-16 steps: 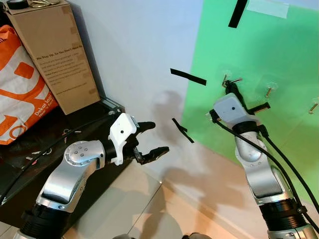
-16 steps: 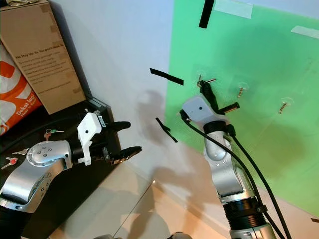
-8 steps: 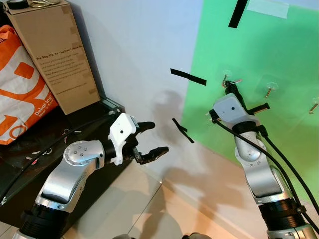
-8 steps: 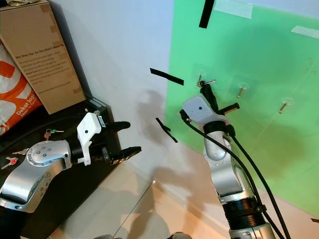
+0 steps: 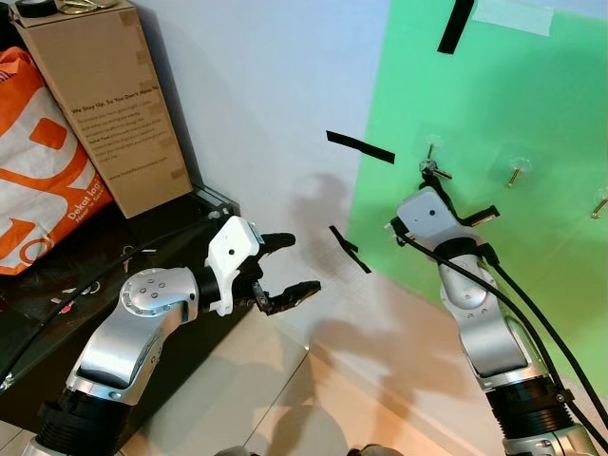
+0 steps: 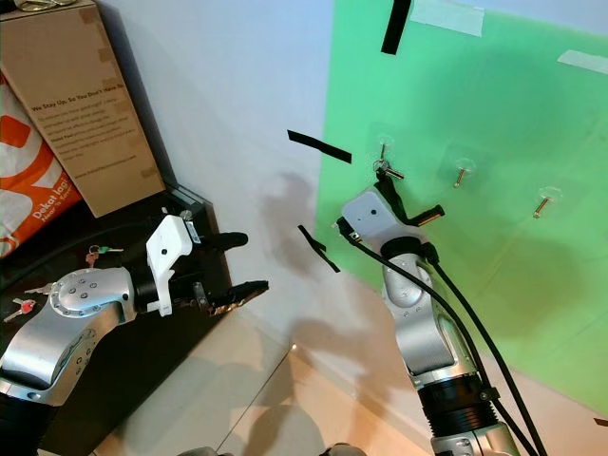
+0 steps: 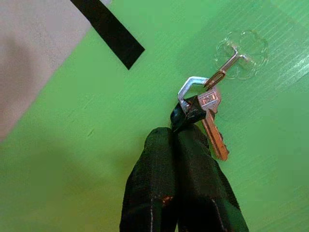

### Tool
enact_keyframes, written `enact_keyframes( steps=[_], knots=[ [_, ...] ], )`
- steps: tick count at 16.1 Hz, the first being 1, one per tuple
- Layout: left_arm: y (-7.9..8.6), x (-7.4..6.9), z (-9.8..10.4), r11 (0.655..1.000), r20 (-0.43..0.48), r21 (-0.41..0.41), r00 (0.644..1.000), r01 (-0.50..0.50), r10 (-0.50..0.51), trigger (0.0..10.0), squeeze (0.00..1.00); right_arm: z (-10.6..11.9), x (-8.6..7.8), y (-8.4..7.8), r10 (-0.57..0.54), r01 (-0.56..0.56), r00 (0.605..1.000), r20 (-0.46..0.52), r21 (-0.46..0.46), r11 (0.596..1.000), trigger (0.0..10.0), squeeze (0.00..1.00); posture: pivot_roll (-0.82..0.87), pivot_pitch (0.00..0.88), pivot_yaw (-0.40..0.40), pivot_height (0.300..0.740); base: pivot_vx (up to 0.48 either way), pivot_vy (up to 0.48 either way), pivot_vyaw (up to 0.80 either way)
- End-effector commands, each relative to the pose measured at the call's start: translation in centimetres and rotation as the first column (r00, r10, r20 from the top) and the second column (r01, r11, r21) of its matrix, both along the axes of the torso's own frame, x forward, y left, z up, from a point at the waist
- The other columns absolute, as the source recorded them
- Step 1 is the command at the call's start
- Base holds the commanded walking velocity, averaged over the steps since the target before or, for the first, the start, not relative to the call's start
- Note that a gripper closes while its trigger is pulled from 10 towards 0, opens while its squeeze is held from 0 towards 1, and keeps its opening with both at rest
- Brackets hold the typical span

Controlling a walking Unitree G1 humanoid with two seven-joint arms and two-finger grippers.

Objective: Hang keys on a hook

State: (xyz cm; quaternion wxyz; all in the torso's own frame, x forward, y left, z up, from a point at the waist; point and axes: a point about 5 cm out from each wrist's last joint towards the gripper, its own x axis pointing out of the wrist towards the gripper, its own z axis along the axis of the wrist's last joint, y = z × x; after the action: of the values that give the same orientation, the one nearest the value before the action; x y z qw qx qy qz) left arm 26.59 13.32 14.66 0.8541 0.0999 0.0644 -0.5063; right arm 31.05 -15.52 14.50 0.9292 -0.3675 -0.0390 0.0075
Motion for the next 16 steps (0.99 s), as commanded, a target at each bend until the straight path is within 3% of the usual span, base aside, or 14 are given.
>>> enact_keyframes(
  steps=[1,2,3,5,7,8,9,10,12,13,14,16],
  knots=[
    [-0.2,0.2,0.2,1.000,0.010,0.022,1.000,0.013,-0.013,10.0,0.00,-0.5,-0.1,-0.2,-0.002,0.004,0.999,-0.038,0.040,0.999,10.0,0.53,-0.03,0.000,0.014,0.740,0.000,0.000,0.00],
    [-0.2,0.2,0.2,1.000,0.011,0.022,1.000,0.012,-0.012,10.0,0.00,-0.4,-0.2,-0.2,0.001,0.002,0.999,-0.038,0.081,0.997,10.0,0.53,-0.03,0.000,0.014,0.740,0.000,0.000,0.00],
    [-0.2,0.2,0.2,1.000,0.013,0.020,1.000,0.010,-0.010,10.0,0.00,-0.4,-0.4,-0.2,0.008,-0.004,0.999,-0.038,0.118,0.993,10.0,1.00,-0.03,0.000,0.011,0.740,0.000,0.000,0.00],
    [-0.2,0.2,0.2,1.000,0.016,0.013,1.000,0.002,-0.002,10.0,0.00,-0.5,-0.8,0.1,0.059,-0.048,0.997,-0.055,0.172,0.984,10.0,1.00,-0.03,0.000,0.009,0.740,0.000,0.000,0.00],
    [0.1,0.3,0.3,0.999,0.024,-0.014,0.999,-0.031,0.031,10.0,0.00,-1.8,-2.1,1.1,0.192,-0.143,0.972,-0.133,0.310,0.940,10.0,1.00,-0.03,0.000,0.015,0.740,0.000,0.000,0.00],
    [0.2,0.3,0.4,0.999,0.027,-0.027,0.999,-0.047,0.048,10.0,0.00,-2.1,-2.4,1.1,0.200,-0.141,0.969,-0.147,0.335,0.932,10.0,1.00,-0.03,0.000,0.015,0.740,0.000,0.000,0.00],
    [0.7,0.5,0.4,0.992,0.019,-0.049,0.993,-0.113,0.114,10.0,0.00,-2.4,-2.8,0.9,0.182,-0.113,0.969,-0.165,0.360,0.926,10.0,1.00,-0.04,0.000,0.022,0.740,0.000,0.000,0.00],
    [1.8,0.8,0.1,0.972,0.007,-0.069,0.974,-0.227,0.228,10.0,0.00,-2.9,-3.4,0.7,0.171,-0.058,0.962,-0.213,0.453,0.890,10.0,1.00,-0.04,0.000,0.024,0.740,0.000,0.000,0.80],
    [2.5,0.9,-0.2,0.952,-0.003,-0.058,0.954,-0.300,0.300,10.0,0.00,-3.0,-3.7,0.5,0.159,-0.035,0.964,-0.215,0.489,0.872,10.0,1.00,-0.04,0.000,0.020,0.740,0.000,0.000,0.80],
    [3.3,1.2,-0.9,0.930,0.006,0.004,0.930,-0.368,0.368,10.0,0.00,-3.1,-4.0,0.3,0.140,-0.017,0.969,-0.203,0.510,0.860,10.0,1.00,-0.04,0.000,0.016,0.740,0.000,0.000,0.79],
    [4.9,1.9,-1.6,0.854,0.033,0.062,0.856,-0.517,0.516,10.0,0.00,-3.4,-4.4,0.0,0.117,0.020,0.974,-0.192,0.592,0.805,10.0,1.00,-0.04,0.000,0.016,0.740,0.000,0.000,0.77],
    [5.4,2.4,-1.8,0.779,0.081,0.075,0.782,-0.623,0.618,10.0,0.00,-3.2,-4.5,0.0,0.096,0.051,0.977,-0.193,0.642,0.765,10.0,1.00,-0.04,0.000,0.023,0.740,0.000,0.000,0.77]
  ],
)
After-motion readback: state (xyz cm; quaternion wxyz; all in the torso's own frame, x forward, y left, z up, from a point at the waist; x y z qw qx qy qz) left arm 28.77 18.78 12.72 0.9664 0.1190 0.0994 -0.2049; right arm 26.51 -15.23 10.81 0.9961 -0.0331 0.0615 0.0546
